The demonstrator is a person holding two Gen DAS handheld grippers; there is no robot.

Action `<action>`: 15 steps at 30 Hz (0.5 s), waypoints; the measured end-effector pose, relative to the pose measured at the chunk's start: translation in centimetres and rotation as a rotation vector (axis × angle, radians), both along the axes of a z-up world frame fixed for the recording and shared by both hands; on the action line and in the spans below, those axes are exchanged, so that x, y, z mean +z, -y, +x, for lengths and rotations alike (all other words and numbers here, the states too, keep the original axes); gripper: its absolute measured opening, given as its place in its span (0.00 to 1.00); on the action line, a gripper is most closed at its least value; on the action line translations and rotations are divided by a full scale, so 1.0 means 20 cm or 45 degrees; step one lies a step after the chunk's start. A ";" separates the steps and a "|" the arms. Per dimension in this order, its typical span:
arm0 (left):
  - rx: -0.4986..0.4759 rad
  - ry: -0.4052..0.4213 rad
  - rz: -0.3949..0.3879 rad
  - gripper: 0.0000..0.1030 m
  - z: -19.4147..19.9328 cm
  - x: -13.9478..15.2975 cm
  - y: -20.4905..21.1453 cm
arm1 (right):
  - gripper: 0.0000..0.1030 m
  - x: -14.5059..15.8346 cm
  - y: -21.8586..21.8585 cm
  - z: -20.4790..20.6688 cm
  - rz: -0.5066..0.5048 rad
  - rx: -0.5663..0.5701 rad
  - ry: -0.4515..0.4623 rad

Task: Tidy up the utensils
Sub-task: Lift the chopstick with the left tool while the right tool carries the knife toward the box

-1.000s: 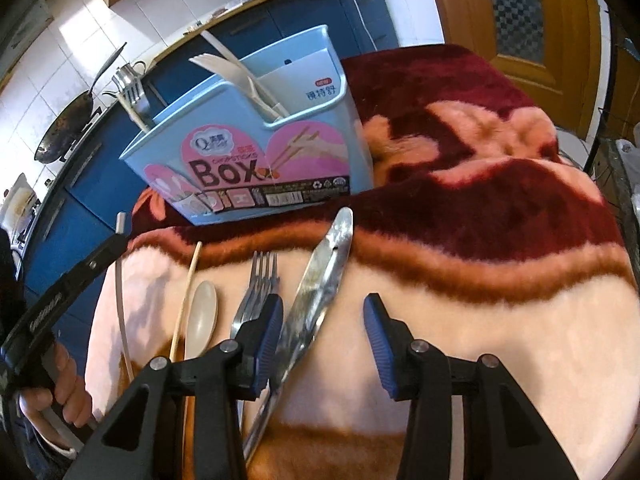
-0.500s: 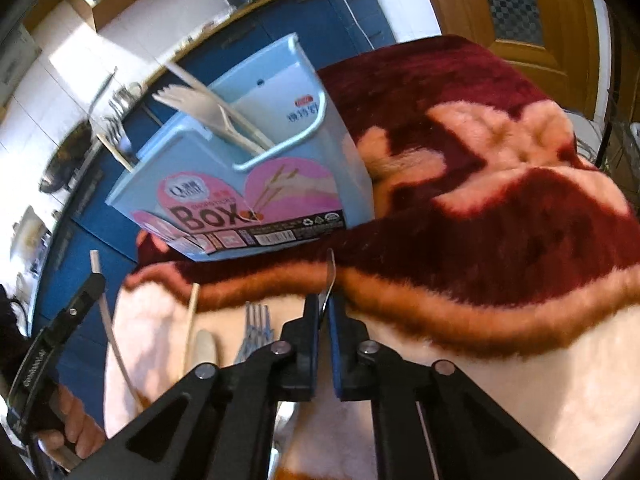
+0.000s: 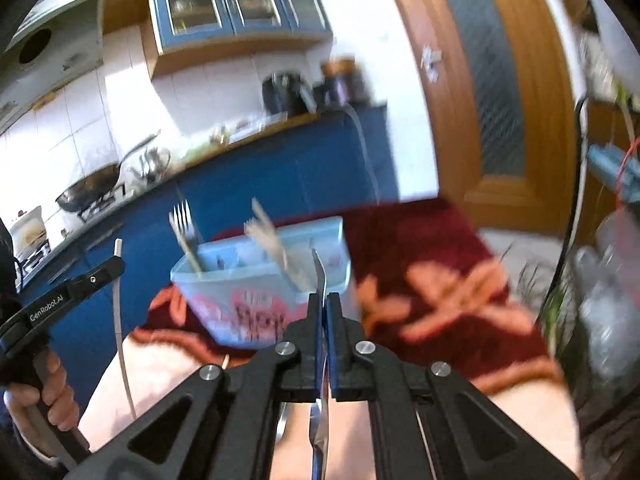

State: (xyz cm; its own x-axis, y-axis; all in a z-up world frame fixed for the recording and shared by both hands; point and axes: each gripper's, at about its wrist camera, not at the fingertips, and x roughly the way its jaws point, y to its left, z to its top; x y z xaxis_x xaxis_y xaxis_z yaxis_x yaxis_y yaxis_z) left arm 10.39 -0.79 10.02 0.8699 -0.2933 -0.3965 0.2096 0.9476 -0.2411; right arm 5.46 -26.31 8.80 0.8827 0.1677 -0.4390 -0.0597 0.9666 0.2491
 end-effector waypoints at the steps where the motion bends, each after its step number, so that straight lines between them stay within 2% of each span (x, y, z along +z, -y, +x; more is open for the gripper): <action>1: 0.010 0.029 -0.006 0.06 0.00 0.02 0.00 | 0.04 0.03 0.01 -0.01 0.001 -0.011 0.037; 8: 0.034 0.195 -0.008 0.06 0.06 0.15 0.06 | 0.04 0.20 0.03 0.00 -0.003 -0.061 0.208; 15: 0.087 0.278 -0.014 0.06 0.16 0.24 0.05 | 0.04 0.35 0.04 0.01 -0.030 -0.100 0.337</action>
